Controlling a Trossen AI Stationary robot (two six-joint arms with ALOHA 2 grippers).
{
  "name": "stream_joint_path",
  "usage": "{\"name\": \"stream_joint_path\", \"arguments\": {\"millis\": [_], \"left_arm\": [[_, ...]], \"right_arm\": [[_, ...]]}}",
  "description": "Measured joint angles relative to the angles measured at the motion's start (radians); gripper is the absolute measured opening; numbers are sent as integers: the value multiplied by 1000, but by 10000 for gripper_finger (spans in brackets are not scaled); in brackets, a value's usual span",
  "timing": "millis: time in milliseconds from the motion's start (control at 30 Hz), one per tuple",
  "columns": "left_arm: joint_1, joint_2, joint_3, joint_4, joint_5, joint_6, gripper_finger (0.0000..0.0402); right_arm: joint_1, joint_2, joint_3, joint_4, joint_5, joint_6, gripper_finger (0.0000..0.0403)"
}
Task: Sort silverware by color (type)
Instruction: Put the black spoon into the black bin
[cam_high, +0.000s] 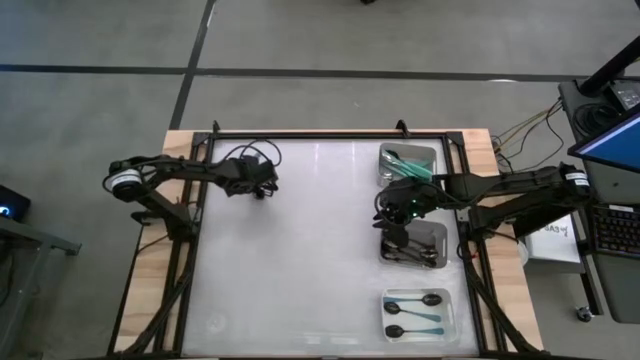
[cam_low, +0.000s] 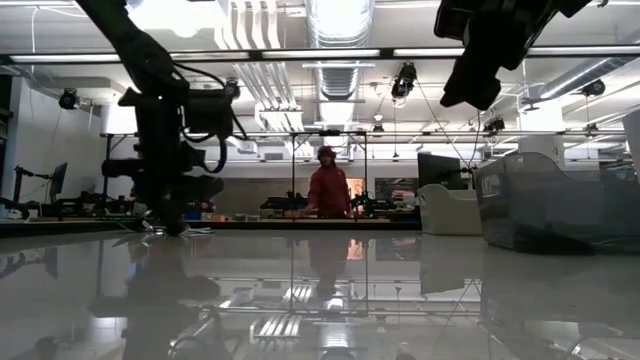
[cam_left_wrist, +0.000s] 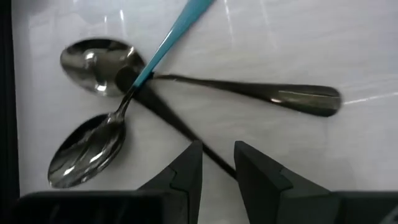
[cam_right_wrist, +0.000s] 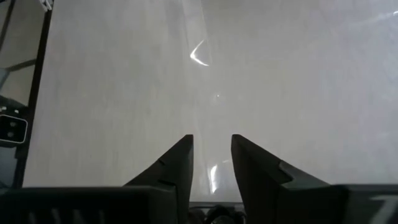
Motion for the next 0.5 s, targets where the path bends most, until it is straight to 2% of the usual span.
{"name": "stream_joint_path", "arguments": {"millis": [500], "left_arm": [[-2, 73, -39, 11, -30, -171, 77]], "right_arm": [[0, -2, 0, 0, 0, -11, 100]]}}
